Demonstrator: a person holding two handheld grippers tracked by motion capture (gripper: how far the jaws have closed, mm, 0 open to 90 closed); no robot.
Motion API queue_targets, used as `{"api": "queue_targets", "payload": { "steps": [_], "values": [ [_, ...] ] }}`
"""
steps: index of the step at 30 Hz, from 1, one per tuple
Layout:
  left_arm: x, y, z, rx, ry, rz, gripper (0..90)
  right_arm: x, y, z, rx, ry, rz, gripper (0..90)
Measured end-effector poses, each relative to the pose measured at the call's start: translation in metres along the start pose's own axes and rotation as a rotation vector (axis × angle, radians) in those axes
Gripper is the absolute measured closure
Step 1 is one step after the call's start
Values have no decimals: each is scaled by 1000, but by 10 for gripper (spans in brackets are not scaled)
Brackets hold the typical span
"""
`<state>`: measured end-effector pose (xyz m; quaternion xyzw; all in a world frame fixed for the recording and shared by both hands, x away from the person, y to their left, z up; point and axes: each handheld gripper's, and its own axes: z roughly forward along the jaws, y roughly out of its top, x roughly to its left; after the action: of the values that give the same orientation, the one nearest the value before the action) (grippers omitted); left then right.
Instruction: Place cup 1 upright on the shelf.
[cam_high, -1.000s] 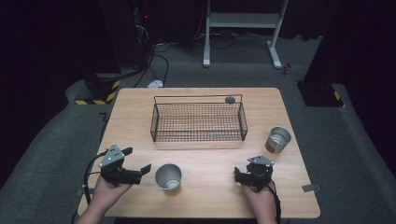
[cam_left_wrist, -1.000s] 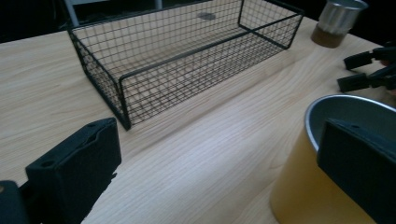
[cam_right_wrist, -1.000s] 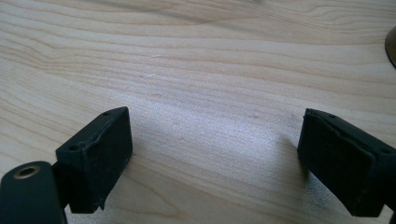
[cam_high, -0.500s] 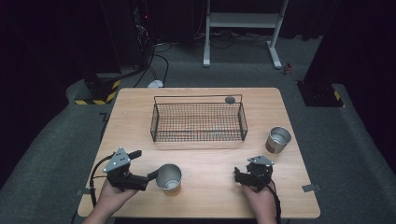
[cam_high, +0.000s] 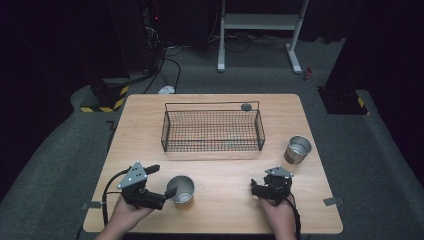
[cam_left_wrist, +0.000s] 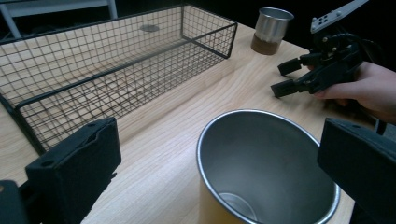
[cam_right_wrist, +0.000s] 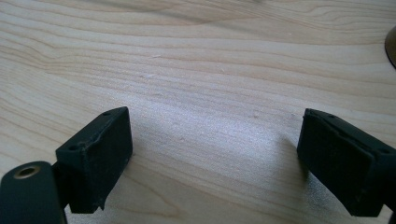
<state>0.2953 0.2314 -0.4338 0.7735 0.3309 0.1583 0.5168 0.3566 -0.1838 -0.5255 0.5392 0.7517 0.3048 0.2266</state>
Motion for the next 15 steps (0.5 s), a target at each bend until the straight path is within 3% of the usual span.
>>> {"api": "queue_targets", "payload": {
  "steps": [15],
  "values": [
    [-9,-2,8,-16,-44,9,0,0,0,0,1,-1,0,104]
  ]
}}
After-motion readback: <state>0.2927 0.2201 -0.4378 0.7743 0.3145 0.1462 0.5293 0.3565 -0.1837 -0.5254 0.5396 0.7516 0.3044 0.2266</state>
